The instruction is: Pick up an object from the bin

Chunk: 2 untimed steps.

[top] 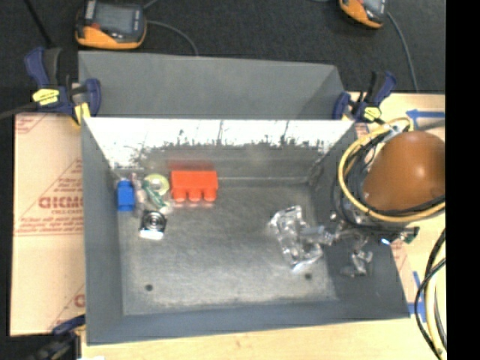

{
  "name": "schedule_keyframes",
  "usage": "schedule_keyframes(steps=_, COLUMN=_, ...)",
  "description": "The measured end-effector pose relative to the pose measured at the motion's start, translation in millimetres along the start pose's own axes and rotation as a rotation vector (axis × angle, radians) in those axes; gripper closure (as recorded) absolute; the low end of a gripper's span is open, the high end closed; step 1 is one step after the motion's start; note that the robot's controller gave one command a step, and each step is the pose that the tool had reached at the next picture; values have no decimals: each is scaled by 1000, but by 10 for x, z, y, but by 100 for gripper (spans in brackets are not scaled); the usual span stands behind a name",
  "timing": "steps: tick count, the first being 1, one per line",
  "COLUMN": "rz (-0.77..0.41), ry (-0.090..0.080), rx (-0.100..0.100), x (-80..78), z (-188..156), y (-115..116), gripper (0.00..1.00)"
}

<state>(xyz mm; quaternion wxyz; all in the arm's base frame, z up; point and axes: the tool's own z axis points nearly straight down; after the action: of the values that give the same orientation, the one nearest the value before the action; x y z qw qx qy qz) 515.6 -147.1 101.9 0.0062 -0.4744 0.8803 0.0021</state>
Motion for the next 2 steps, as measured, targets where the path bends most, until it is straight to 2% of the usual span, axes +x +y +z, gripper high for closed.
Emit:
schedule_keyframes(steps=1, rz=-251, ry=10, rx=1, x=-309, z=16, y=89, gripper=0)
schedule_keyframes(steps=2, rz=-242, ry=-6, rx=24, x=-457, z=256, y=428, gripper=0)
